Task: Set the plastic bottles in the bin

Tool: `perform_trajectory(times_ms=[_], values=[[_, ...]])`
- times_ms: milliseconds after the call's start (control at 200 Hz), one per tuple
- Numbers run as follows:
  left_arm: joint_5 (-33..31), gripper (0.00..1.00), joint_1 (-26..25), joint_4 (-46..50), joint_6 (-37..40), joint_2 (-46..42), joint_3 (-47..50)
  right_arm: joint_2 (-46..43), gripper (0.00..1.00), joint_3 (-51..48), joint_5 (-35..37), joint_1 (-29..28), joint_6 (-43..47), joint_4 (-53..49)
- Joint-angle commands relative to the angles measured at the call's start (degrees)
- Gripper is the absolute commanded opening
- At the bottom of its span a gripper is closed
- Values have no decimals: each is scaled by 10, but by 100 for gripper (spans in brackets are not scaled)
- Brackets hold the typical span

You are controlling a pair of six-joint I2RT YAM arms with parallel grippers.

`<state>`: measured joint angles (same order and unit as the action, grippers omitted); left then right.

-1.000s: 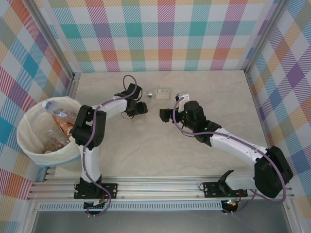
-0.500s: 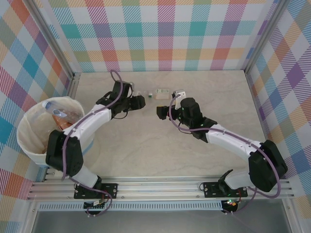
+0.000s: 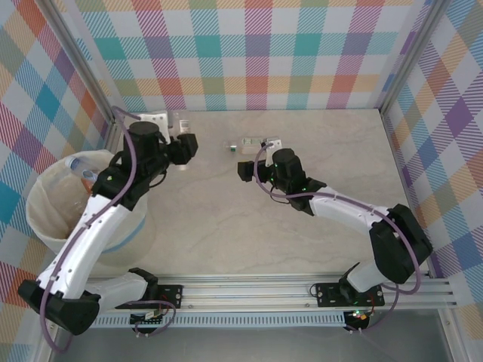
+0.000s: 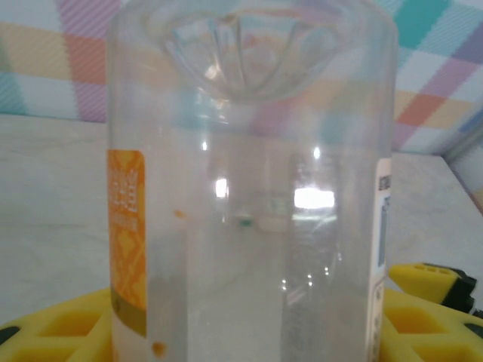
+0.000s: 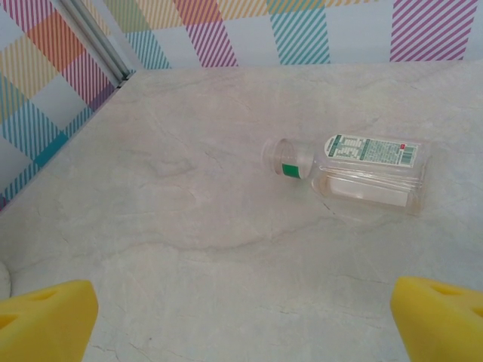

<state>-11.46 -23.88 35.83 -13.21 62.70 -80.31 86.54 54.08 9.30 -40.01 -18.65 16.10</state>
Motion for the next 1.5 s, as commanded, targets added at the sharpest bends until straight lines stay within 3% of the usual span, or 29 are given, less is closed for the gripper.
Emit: perform_trajectory(times_ms=[0, 70, 110, 220, 295, 390, 505, 600, 690, 795, 940, 1040, 1170, 1230, 1305, 1495], values=[[-180, 41, 2, 114, 35, -26, -77, 15, 100, 26, -11, -2, -8, 30], [-285, 41, 20, 152, 35, -26, -101, 24, 100, 31, -14, -2, -10, 33], [-313, 42, 46, 165, 23, -28, -104, 29, 100, 34, -16, -2, -13, 35], [-287, 37, 168, 199, -25, -39, -103, 40, 100, 43, -23, -2, -16, 36], [-325, 30, 214, 221, -41, -44, -99, 45, 100, 51, -25, -2, -12, 31], [-370, 30, 265, 219, -40, -54, -70, 48, 100, 58, -27, -1, -4, 25], [-332, 31, 357, 215, -56, -70, -29, 52, 100, 72, -30, -1, 8, 11], [-316, 37, 390, 214, -77, -78, 3, 58, 100, 82, -34, -2, 12, 3], [-350, 41, 393, 219, -97, -90, 25, 64, 100, 91, -39, -1, 11, 0], [-327, 78, 394, 218, -97, -101, 31, 72, 100, 105, -46, -2, 11, -9], [-248, 100, 393, 226, -80, -91, 2, 72, 100, 107, -43, -2, 3, -12], [-183, 100, 393, 225, -72, -90, -28, 67, 100, 97, -37, -1, -4, -10], [-9, 100, 377, 171, -83, -101, -46, 55, 100, 80, -20, -1, -6, -9], [43, 100, 348, 146, -100, -94, -55, 49, 100, 73, -10, -1, -6, -9], [49, 100, 287, 132, -108, -69, -78, 41, 100, 64, 0, -2, -7, -9], [-2, 100, 98, 61, -104, 18, -92, 23, 100, 50, 50, -1, -11, -38]])
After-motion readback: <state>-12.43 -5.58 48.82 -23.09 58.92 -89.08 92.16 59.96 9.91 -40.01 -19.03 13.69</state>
